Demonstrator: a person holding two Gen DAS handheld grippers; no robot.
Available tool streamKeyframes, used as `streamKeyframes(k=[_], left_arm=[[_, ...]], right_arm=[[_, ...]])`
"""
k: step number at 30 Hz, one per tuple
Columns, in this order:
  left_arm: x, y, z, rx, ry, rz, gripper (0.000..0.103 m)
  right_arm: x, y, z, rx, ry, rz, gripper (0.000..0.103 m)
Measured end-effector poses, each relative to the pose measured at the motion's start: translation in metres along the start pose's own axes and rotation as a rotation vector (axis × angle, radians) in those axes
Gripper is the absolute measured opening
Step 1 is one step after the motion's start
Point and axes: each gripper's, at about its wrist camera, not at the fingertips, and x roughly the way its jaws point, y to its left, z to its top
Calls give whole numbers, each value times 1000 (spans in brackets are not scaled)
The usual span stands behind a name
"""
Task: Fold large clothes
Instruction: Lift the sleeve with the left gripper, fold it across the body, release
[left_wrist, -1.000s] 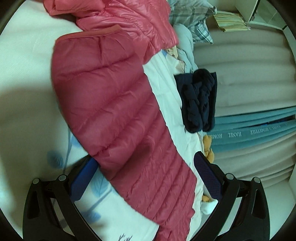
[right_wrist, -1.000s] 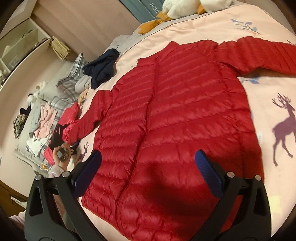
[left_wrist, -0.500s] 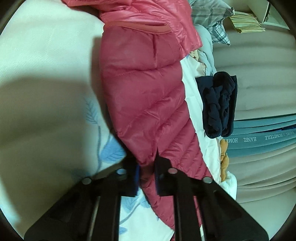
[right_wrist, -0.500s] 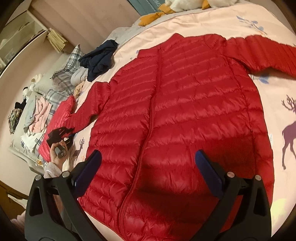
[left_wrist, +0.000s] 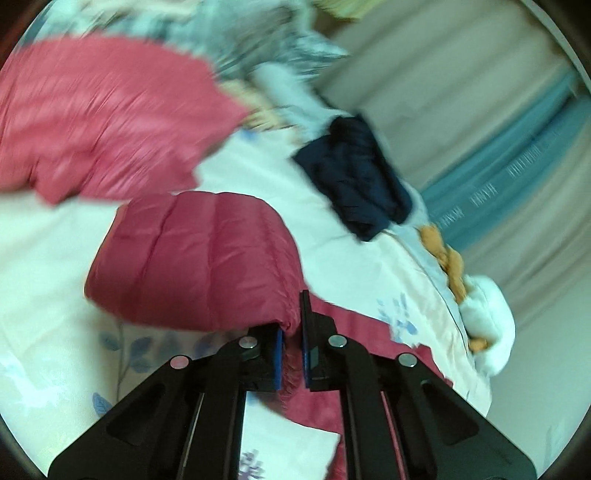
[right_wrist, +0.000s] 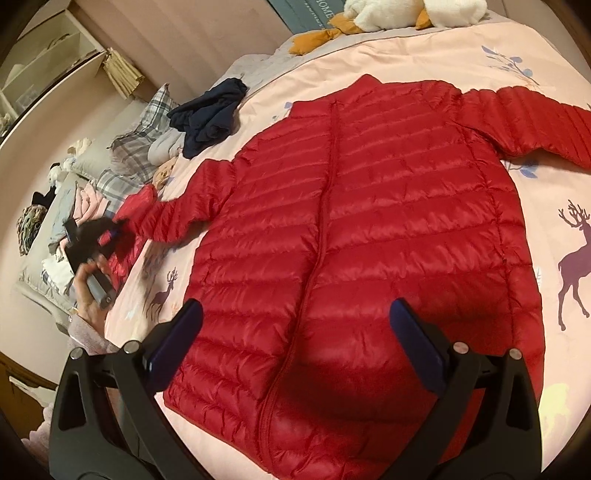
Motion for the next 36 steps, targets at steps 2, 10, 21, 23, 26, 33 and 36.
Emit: streamKeyframes(k=[2, 10, 21, 23, 26, 33, 36], left_arm=[[-9, -33, 0, 96, -21, -12, 8], [-22, -166, -57, 542, -70, -1, 8], [47, -273, -256, 1132, 125, 87, 8], [59, -273, -283, 1187, 160, 103, 8], [70, -273, -308, 1223, 223, 95, 18], [48, -258, -297, 1132, 266, -8, 74], [31, -235, -271, 954, 326, -94, 74]], right_arm=[[-3, 0, 0, 0, -5, 7, 101], [-19, -18, -5, 39, -32, 10, 101], [-47, -62, -17, 125, -65, -26, 101], [-50, -68, -18, 137, -66, -32, 101], [-52, -76, -19, 150, -69, -32, 101], [-39, -91, -8, 193, -48, -20, 101], [-27, -97, 15, 200, -37, 5, 101]])
